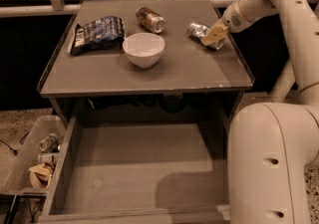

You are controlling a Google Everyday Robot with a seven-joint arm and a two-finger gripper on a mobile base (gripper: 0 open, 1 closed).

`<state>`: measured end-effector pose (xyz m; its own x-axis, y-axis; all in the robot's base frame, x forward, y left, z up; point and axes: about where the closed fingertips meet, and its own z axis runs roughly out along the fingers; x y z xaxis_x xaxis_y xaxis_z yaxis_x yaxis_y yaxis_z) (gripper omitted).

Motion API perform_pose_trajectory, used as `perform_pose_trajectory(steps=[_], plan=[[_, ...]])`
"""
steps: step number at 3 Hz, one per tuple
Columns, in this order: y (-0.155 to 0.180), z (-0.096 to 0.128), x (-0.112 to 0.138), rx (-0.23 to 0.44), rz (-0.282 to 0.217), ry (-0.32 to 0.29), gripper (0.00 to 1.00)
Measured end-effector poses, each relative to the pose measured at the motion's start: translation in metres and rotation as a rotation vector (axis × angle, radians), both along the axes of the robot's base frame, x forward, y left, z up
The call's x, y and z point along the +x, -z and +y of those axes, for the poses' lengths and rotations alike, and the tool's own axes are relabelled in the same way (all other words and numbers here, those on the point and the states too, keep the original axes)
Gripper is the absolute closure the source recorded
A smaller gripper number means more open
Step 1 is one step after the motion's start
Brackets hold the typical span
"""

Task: Place redbull can into top drawer

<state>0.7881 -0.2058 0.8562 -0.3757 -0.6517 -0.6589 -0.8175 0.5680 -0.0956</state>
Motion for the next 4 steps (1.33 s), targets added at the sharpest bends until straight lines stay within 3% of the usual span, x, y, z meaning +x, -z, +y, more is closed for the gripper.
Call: perform_pose_trajectory(steps=[1, 2, 4], plan=[[-0.002, 0.003, -0.001, -0.015, -0.006, -0.018, 0.88], [-0.016, 0.002, -0.01, -0.035, -0.031, -0.054, 1.0], [-0.066, -0.018, -0.052, -0.07, -0.122, -0.116, 1.0]])
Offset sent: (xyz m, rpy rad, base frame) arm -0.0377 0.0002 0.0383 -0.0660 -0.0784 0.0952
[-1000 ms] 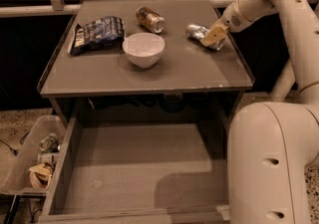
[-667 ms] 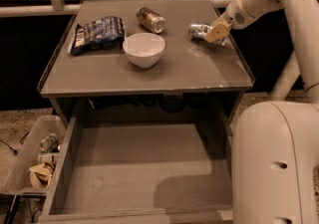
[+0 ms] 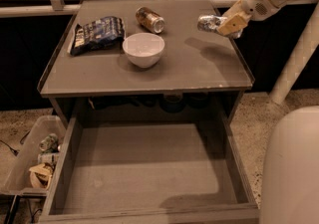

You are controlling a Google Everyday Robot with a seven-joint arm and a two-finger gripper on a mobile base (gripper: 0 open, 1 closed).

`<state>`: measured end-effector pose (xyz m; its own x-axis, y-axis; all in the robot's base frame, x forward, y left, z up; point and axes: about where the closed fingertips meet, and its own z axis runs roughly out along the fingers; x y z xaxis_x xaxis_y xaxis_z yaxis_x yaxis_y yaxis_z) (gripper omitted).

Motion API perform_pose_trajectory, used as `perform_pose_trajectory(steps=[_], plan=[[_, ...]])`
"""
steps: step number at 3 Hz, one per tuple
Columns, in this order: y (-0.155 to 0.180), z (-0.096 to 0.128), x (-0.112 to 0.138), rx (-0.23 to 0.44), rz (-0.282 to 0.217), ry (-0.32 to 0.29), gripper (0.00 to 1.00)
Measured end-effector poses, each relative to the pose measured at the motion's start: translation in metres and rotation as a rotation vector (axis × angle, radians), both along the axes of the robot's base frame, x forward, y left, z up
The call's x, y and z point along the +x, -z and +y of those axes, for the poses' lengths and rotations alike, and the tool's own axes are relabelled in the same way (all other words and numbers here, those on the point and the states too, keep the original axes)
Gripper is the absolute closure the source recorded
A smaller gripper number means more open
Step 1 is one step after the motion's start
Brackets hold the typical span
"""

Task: Place redbull can into top drawer

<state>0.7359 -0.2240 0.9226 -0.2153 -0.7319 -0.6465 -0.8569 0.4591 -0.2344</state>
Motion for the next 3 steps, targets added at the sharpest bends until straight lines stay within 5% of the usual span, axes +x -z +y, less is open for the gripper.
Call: perform_pose_trajectory(steps=[3], plan=[[-0.022, -0.052, -0.123, -0.018, -0.047, -0.069, 1.0]])
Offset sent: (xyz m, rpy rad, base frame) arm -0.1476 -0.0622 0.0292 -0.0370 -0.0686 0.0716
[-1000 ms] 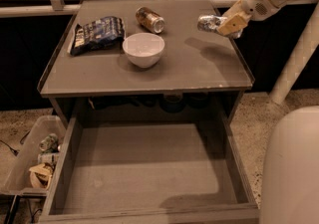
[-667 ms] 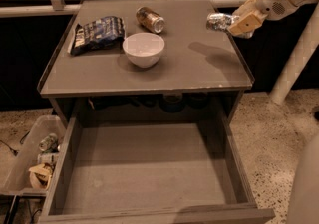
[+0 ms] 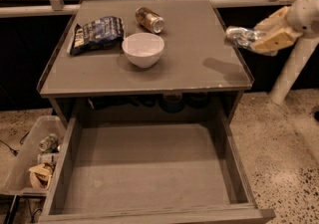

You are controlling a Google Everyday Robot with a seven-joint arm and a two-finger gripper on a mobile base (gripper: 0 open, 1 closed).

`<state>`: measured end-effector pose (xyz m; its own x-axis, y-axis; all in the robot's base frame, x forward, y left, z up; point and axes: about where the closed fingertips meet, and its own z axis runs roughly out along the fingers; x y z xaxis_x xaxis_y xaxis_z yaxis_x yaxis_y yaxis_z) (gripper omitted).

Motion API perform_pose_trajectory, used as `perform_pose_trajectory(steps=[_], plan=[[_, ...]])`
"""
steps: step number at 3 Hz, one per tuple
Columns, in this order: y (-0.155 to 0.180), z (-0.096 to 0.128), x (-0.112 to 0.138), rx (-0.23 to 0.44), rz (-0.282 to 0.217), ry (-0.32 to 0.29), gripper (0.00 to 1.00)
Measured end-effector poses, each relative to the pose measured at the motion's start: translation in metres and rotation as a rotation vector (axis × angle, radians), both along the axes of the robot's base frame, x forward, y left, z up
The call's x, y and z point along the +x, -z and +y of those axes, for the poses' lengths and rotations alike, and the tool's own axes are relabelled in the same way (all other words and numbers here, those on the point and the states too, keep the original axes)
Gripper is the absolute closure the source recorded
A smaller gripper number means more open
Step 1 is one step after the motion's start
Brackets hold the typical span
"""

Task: Place redbull can into top drawer

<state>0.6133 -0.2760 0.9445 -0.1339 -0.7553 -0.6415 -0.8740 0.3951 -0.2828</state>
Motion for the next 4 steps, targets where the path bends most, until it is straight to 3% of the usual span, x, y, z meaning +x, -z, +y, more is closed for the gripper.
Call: perform_pose_trajectory(steps=[2, 3, 4], plan=[[0.043, -0.007, -0.102, 0.049, 0.082, -0.059, 1.0], [0.083, 0.011, -0.147, 0.017, 0.161, -0.189, 1.0], [0.127, 0.031, -0.172, -0.056, 0.232, -0.282, 1.0]])
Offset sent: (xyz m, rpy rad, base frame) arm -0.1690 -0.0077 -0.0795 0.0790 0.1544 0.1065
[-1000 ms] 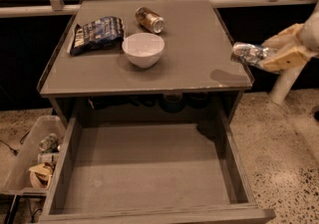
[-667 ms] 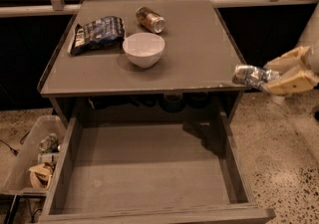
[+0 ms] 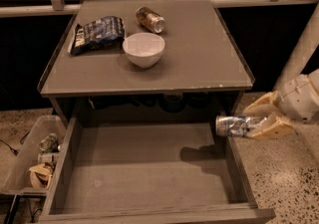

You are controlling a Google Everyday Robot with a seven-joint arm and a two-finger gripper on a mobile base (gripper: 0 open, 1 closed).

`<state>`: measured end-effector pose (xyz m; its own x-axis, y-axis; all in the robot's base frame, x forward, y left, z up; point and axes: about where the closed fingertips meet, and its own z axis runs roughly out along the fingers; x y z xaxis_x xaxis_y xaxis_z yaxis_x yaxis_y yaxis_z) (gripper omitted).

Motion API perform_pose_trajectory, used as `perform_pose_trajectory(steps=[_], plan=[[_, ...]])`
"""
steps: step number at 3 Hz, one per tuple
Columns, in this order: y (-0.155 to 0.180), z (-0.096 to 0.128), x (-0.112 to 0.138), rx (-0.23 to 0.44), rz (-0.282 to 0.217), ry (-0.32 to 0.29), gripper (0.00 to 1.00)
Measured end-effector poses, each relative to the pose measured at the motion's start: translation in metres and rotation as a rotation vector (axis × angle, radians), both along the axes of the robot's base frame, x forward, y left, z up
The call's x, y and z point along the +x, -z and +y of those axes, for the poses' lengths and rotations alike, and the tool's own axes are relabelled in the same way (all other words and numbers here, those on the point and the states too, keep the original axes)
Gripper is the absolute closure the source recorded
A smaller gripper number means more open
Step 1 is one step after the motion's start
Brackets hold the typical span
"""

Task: Place redbull can into top drawer

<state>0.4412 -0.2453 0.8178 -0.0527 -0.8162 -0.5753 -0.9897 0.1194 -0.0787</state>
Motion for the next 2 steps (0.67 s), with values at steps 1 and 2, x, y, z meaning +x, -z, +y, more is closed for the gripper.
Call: perform_pose_trajectory(steps=[1, 2], plan=[[0.0124, 0.0018, -0.0069, -0.008, 0.027, -0.009, 1.0], [0.0149, 0.0045, -0.0045, -0.005, 0.029, -0.007, 1.0]])
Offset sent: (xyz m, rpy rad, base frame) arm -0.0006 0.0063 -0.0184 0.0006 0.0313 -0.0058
